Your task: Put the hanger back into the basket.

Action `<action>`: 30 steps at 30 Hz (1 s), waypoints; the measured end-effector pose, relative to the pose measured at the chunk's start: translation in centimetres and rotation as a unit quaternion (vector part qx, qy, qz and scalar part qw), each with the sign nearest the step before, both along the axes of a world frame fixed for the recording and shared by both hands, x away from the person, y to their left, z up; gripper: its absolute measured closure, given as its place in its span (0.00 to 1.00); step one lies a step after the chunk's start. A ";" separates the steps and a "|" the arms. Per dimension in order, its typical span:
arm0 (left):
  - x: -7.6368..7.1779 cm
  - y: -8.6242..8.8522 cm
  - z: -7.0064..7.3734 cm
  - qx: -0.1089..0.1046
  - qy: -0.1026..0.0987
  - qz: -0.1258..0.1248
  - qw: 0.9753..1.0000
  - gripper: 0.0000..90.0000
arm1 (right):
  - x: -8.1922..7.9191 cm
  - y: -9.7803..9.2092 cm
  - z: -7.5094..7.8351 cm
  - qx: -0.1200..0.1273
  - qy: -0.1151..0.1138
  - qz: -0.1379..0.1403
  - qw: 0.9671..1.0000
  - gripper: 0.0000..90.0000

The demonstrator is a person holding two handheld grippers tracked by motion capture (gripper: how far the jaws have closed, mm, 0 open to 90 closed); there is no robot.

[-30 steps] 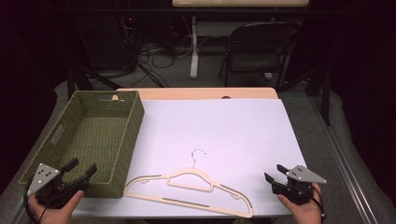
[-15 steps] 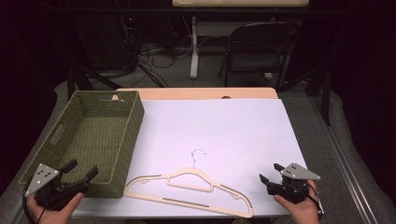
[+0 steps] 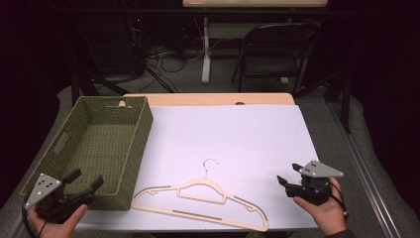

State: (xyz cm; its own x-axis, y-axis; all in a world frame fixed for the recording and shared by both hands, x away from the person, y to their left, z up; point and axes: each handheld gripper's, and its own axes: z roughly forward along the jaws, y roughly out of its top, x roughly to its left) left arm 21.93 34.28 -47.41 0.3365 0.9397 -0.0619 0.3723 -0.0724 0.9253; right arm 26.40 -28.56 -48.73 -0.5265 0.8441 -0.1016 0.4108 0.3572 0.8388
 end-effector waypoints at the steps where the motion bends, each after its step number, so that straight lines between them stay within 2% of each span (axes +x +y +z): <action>1: 0.0 0.0 0.0 0.001 0.000 0.001 1.000 0.24 | 0.1 0.0 0.6 -0.008 0.012 0.007 1.000 0.37; 2: 0.0 0.0 0.0 0.000 0.000 0.000 1.000 0.24 | 0.4 0.2 1.1 -0.012 0.015 0.011 1.000 0.37; 3: 0.0 0.0 0.0 0.000 0.000 0.000 1.000 0.24 | 0.7 0.4 1.2 -0.005 0.000 0.010 1.000 0.38; 6: 0.0 0.0 0.0 0.001 0.001 -0.001 1.000 0.24 | 1.4 1.1 2.0 -0.026 0.022 0.034 0.999 0.42; 8: 0.0 0.0 0.0 0.003 0.002 -0.002 1.000 0.25 | 1.6 1.3 1.9 -0.023 0.018 0.038 0.999 0.42; 10: 0.0 0.0 0.0 0.004 0.002 -0.003 1.000 0.25 | 1.9 1.8 2.3 -0.036 0.037 0.055 0.997 0.42; 11: 0.0 0.0 0.0 0.004 0.002 -0.002 1.000 0.25 | 2.1 2.0 2.3 -0.038 0.039 0.059 0.997 0.42; 13: -0.1 0.0 0.0 0.003 0.002 0.000 1.000 0.25 | 2.6 2.7 2.7 -0.050 0.058 0.077 0.994 0.42; 14: -0.1 0.0 0.0 0.003 0.002 0.000 1.000 0.25 | 2.6 2.7 2.7 -0.050 0.058 0.077 0.994 0.42; 20: 0.0 0.0 0.1 0.004 0.002 -0.002 1.000 0.25 | 4.2 4.1 3.7 -0.066 0.085 0.103 0.989 0.42; 22: 0.0 -0.1 0.1 0.004 0.001 -0.003 1.000 0.25 | 4.3 4.3 3.9 -0.069 0.085 0.107 0.988 0.42; 27: 0.0 -0.1 0.0 0.005 0.002 -0.003 1.000 0.25 | 5.0 6.6 4.4 -0.080 0.081 0.136 0.984 0.42; 29: 0.0 -0.1 0.0 0.004 0.002 -0.003 1.000 0.25 | 5.2 7.9 4.7 -0.088 0.082 0.150 0.981 0.42; 30: 0.0 -0.1 0.0 0.005 0.003 -0.002 1.000 0.25 | 5.3 9.2 4.8 -0.094 0.079 0.165 0.979 0.42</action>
State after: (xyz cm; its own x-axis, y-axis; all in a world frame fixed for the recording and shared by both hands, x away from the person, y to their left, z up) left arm 21.94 34.15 -47.37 0.3406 0.9386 -0.0539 0.3768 -0.0838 0.9225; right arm 31.72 -19.35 -43.90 -0.7884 0.6003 -0.1347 0.3665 0.6341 0.6809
